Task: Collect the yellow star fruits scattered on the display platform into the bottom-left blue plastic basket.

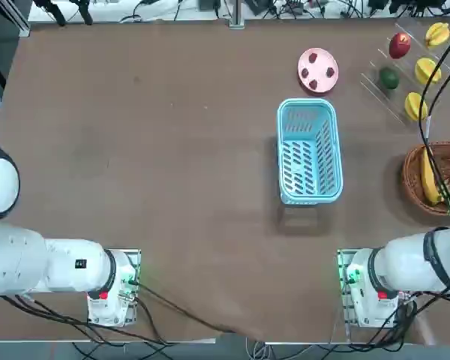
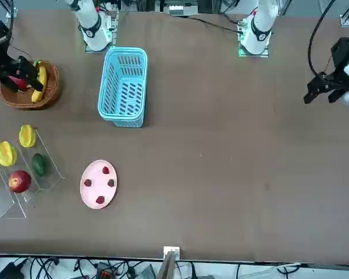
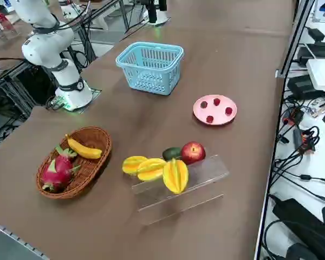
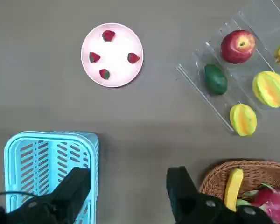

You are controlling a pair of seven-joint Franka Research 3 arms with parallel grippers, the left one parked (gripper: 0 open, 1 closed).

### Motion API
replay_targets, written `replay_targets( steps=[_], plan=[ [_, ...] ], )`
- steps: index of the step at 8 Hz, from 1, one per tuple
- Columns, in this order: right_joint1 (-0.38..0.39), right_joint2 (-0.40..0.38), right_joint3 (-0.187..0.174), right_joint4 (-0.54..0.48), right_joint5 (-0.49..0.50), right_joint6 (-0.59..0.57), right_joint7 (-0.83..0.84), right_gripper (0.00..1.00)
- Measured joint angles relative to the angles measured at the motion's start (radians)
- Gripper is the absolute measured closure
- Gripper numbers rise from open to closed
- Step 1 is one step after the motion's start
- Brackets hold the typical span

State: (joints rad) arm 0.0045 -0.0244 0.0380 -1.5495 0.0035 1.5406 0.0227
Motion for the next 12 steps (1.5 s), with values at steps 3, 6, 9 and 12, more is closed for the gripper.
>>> replay_targets(
  steps=[3, 6, 9, 12],
  plan=[
    [-0.001, 0.0, -0.002, 0.008, 0.001, -0.005, -0.002, 0.01],
    [0.002, 0.0, 0.007, 0.029, 0.006, -0.014, -0.002, 0.01],
    [0.001, 0.004, 0.005, 0.031, 0.006, -0.018, -0.016, 0.0],
    [-0.011, 0.027, -0.008, 0.031, 0.005, -0.017, -0.162, 0.0]
  ],
)
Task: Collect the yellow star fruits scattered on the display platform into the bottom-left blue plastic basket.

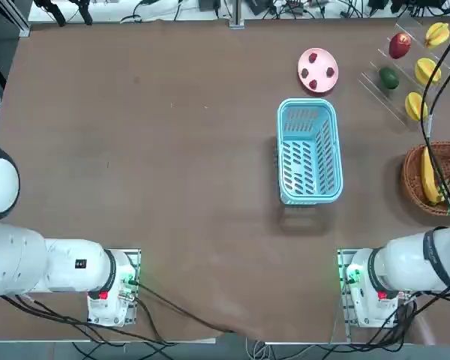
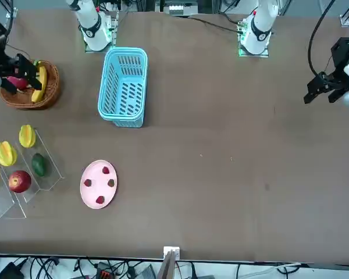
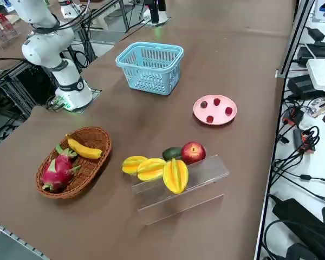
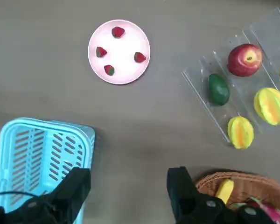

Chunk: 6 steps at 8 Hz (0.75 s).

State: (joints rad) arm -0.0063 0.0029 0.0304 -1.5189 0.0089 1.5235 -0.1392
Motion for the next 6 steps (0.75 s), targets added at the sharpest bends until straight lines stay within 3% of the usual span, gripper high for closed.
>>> replay_targets(
  steps=[6],
  plan=[
    [-0.065, 0.036, -0.01, 0.001, -0.002, 0.048, -0.045, 0.0]
  ],
)
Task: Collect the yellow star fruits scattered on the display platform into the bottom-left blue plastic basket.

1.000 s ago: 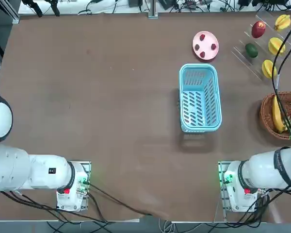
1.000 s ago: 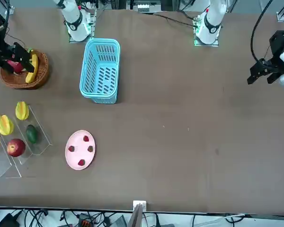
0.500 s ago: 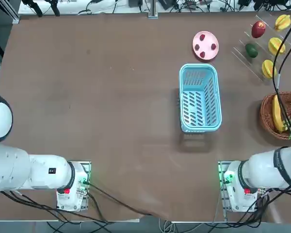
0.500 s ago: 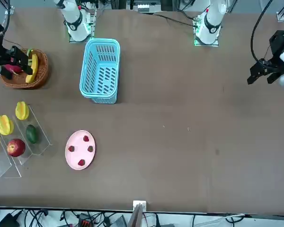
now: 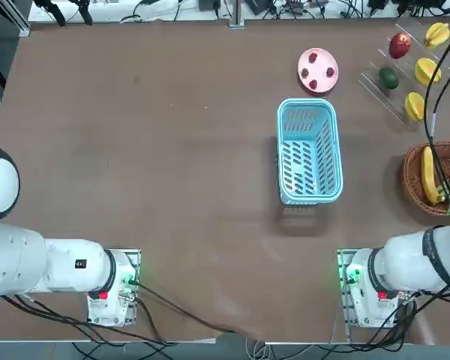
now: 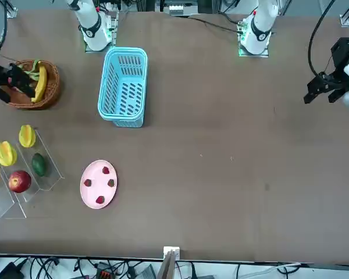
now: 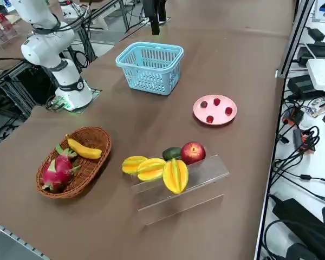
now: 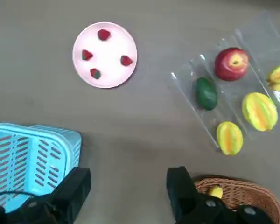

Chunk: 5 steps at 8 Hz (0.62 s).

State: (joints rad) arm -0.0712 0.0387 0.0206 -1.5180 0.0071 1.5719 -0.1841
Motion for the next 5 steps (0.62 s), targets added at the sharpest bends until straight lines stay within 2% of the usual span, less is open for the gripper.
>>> replay_targets(
  steps=[5],
  plan=[
    [-0.084, 0.047, -0.005, 0.002, 0.0, 0.101, 0.049, 0.0]
  ],
)
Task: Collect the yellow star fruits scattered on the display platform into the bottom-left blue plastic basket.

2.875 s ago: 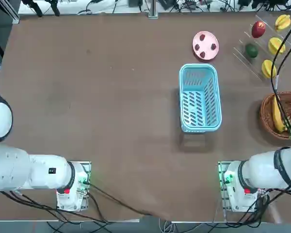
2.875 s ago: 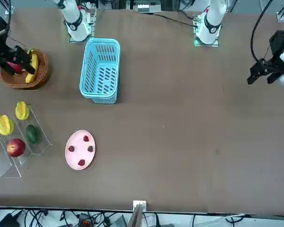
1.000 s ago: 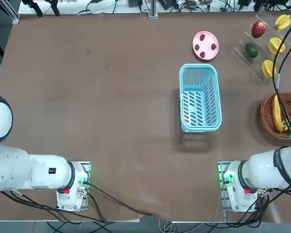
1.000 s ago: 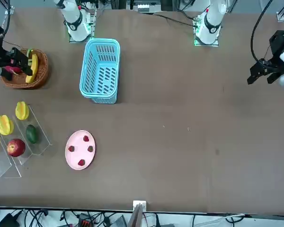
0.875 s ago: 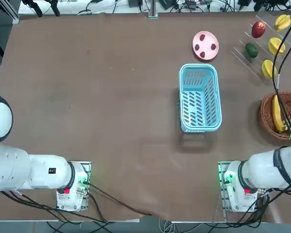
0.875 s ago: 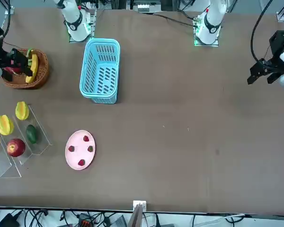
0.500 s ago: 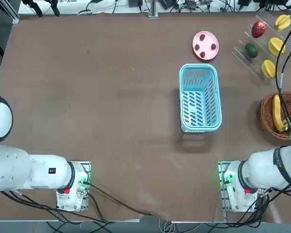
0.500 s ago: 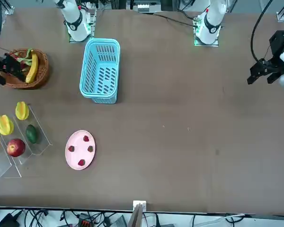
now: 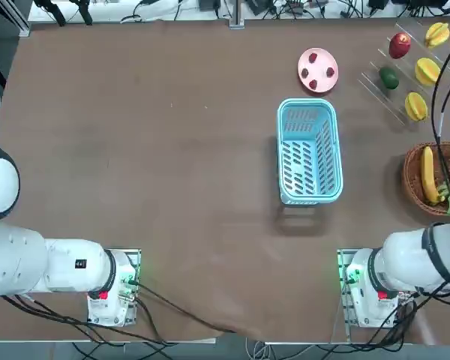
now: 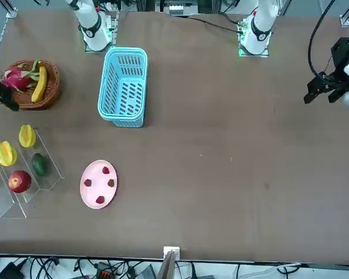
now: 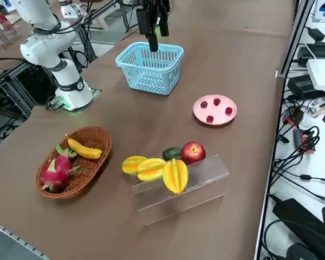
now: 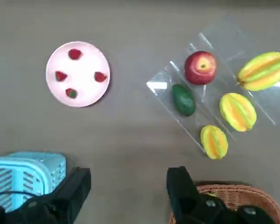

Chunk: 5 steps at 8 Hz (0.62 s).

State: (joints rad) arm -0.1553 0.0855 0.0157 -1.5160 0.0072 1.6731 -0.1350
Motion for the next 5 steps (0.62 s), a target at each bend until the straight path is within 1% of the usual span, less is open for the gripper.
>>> replay_targets(
  steps=[2, 3, 5],
  plan=[
    [-0.026, 0.014, -0.004, 0.001, -0.002, 0.062, 0.078, 0.0],
    [-0.041, 0.026, -0.014, 0.01, -0.008, 0.091, 0.128, 0.0],
    [-0.073, 0.093, -0.047, 0.1, -0.013, 0.111, 0.238, 0.02]
  ],
)
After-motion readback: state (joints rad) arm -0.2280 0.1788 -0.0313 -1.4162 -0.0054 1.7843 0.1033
